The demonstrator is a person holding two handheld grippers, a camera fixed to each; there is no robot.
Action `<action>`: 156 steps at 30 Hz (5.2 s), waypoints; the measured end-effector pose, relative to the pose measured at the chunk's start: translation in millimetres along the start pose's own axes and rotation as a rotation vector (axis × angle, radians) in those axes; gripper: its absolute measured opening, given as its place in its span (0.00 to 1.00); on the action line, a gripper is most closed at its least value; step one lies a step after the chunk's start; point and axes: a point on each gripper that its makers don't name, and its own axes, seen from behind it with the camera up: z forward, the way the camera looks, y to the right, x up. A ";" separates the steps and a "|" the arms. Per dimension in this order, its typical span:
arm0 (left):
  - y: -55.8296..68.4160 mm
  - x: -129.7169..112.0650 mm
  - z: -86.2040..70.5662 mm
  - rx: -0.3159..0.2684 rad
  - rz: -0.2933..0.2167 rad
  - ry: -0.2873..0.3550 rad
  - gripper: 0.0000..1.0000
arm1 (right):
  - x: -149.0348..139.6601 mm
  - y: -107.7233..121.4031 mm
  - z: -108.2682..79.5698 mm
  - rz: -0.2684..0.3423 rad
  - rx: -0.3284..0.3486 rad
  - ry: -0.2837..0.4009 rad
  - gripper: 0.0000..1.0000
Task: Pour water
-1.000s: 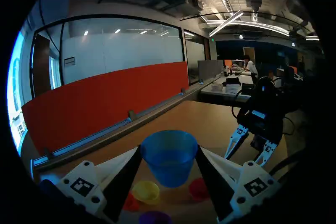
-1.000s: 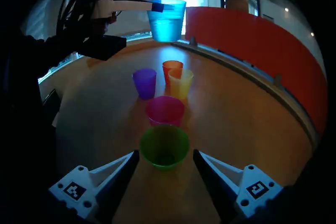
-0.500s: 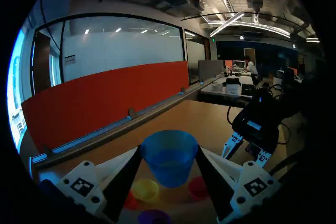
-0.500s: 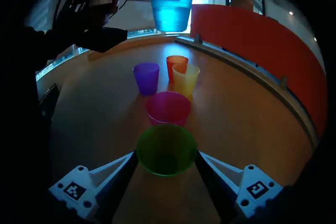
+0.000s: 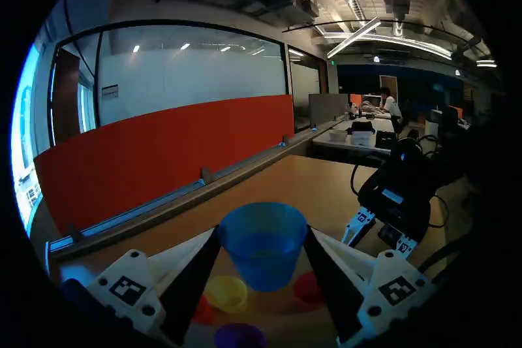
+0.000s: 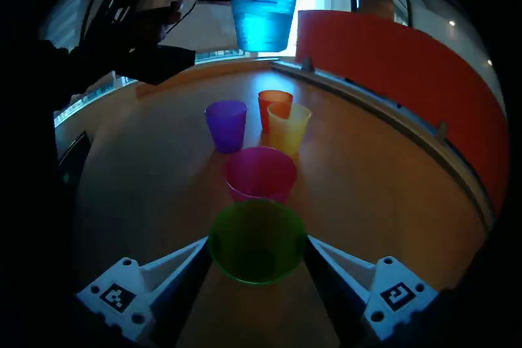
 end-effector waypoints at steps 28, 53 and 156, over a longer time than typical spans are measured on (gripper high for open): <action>2.5 -2.2 -20.4 0.036 -0.019 0.018 0.88 | 52.6 2.0 -33.6 0.030 -0.059 0.167 0.92; 4.2 6.1 -41.3 0.065 -0.025 0.053 0.88 | 140.1 -6.4 -72.0 0.011 -0.103 0.388 0.91; 21.9 56.8 -48.2 0.123 0.448 0.153 0.88 | 157.2 -40.1 -39.6 0.027 0.030 0.484 0.91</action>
